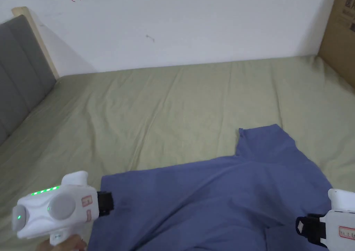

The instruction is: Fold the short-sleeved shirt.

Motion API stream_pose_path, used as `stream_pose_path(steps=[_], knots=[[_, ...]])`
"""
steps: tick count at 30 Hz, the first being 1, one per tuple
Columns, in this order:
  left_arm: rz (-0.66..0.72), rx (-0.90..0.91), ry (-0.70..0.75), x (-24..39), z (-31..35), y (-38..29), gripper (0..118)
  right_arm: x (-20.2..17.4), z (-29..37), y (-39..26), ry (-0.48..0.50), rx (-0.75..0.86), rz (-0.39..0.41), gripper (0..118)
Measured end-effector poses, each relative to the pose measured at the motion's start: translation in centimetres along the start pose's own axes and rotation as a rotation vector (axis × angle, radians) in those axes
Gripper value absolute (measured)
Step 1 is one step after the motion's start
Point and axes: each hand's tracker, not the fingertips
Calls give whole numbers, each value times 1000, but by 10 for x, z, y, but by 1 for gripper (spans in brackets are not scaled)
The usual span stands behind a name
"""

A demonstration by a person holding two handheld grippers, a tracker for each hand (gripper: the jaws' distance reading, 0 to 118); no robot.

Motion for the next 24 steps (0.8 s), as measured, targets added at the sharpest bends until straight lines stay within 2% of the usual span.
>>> stream_pose_path(steps=[1,4,5,6,7,10,11,12,13,14,16,17,18,22,23,24], knots=[[3,-7,-5,-1,-13,11,69,-2,-5,4,1,-2,8,0],[-1,-62,30,8,-57,48,72,-3,-15,12,13,-7,20,0],[-10,-72,35,10,-69,55,78,-4,-17,13,17,-9,20,0],[-28,-82,39,16,-76,58,91,-4,-20,15,22,-14,23,0],[-52,-97,37,17,-90,63,94,-4,-23,17,23,-20,28,0],[-74,-162,76,16,-117,64,91,-3,-29,17,14,-30,47,0],[-37,-174,52,15,-119,61,90,-2,-30,17,12,-32,48,0],[-32,-132,59,17,-114,57,89,-1,-31,16,10,-37,46,0],[-57,-126,67,20,-108,57,84,1,-32,15,10,-42,41,0],[-88,-98,86,22,-102,56,73,3,-33,14,16,-46,32,0],[-122,-73,89,27,-92,52,33,6,-36,14,19,-52,23,0],[-121,-76,69,29,-89,52,6,7,-36,14,13,-53,23,0],[-118,-78,69,30,-86,54,3,9,-36,16,3,-49,20,0],[-132,-63,64,32,-74,57,3,20,-33,44,18,-7,0,0],[-139,-60,63,32,-70,58,3,23,-34,55,16,-1,5,7],[-143,-48,59,32,-64,58,3,26,-36,71,2,13,12,35]])
